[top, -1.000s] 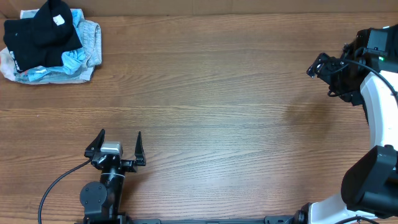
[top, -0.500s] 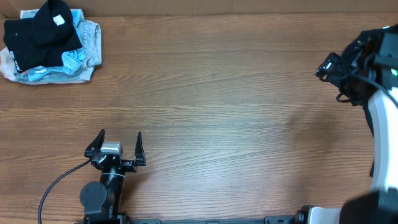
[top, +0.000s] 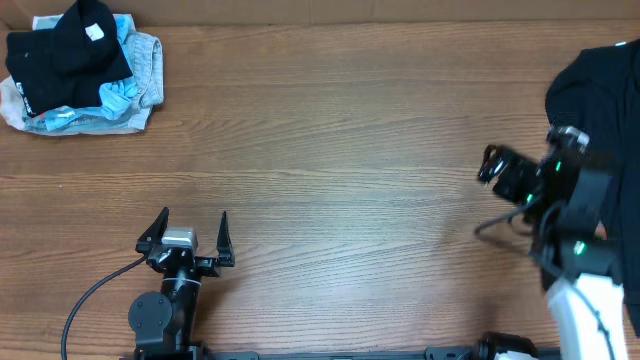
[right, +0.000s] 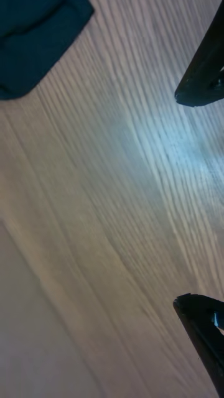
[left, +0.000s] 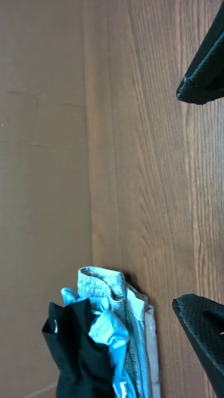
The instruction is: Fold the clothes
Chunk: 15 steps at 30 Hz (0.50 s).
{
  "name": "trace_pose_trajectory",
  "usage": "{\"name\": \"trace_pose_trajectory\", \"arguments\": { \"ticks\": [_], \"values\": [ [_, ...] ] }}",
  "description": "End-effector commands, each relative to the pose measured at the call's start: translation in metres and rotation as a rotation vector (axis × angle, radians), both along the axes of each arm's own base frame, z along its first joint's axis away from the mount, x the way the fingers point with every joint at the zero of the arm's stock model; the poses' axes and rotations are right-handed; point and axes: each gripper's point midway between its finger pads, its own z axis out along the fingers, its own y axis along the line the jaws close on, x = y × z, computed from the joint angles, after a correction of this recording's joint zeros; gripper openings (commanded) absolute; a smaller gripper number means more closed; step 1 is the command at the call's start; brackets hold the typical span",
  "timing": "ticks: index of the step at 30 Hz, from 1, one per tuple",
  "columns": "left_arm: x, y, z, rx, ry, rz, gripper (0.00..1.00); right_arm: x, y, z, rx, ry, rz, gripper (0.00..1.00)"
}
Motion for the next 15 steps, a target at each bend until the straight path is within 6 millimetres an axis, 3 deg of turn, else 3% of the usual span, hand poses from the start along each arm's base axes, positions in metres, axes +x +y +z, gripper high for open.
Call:
{"name": "trace_pose_trajectory", "arguments": {
  "ticks": [1, 7, 15],
  "values": [
    [0.000, 0.003, 0.000, 0.006, -0.004, 0.016, 1.00, -0.018, 0.006, -0.009, -0.022, -0.078, 0.011, 1.00],
    [0.000, 0.003, 0.000, 0.006, -0.004, 0.016, 1.00, -0.047, 0.020, -0.029, -0.035, -0.206, 0.047, 1.00],
    [0.000, 0.003, 0.000, 0.006, -0.004, 0.016, 1.00, -0.064, 0.038, -0.019, -0.060, -0.410, 0.114, 1.00]
  ]
}}
